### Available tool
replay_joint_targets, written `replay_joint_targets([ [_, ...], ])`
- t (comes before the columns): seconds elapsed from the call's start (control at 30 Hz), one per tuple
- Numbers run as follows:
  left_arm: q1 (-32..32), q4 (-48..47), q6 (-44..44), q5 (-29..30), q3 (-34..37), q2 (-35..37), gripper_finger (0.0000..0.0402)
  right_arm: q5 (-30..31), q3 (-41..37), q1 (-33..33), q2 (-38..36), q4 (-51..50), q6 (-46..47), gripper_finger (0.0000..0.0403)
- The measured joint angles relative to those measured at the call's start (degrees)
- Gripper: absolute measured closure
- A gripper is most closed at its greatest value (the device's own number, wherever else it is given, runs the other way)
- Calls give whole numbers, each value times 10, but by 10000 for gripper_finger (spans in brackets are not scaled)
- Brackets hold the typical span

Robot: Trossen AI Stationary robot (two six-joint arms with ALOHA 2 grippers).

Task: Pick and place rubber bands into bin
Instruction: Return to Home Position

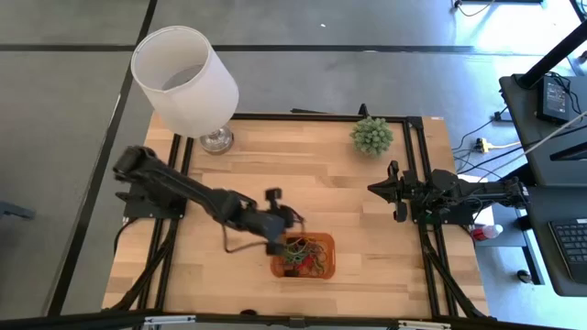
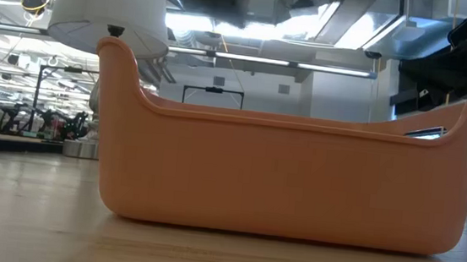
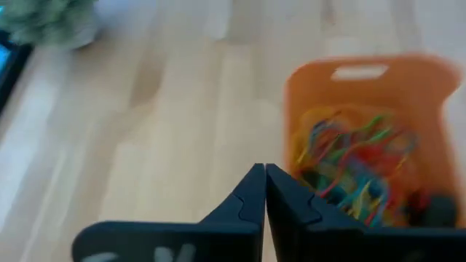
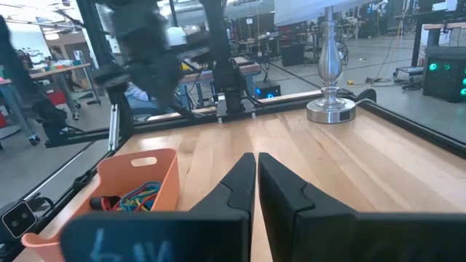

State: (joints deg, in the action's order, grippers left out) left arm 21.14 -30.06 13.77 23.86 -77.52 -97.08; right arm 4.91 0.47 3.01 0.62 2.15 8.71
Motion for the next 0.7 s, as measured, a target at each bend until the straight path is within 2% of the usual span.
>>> replay_joint_targets([
  [0.1, -11, 44, -3, 11, 107, 82, 400, 0, 0, 0, 0, 0, 0, 380],
  [0.23, -24, 167, -21, 16, 276, 205, 400, 0, 0, 0, 0, 0, 0, 380],
  [0.33, -37, 264, -38, 6, 398, 300, 401, 0, 0, 0, 0, 0, 0, 380],
  [0.43, -50, 318, -39, -11, 500, 391, 400, 0, 0, 0, 0, 0, 0, 380],
  [0.53, -67, 342, -41, -46, 571, 482, 400, 0, 0, 0, 0, 0, 0, 380],
  [0.7, -102, 346, -65, -87, 641, 610, 400, 0, 0, 0, 0, 0, 0, 380],
])
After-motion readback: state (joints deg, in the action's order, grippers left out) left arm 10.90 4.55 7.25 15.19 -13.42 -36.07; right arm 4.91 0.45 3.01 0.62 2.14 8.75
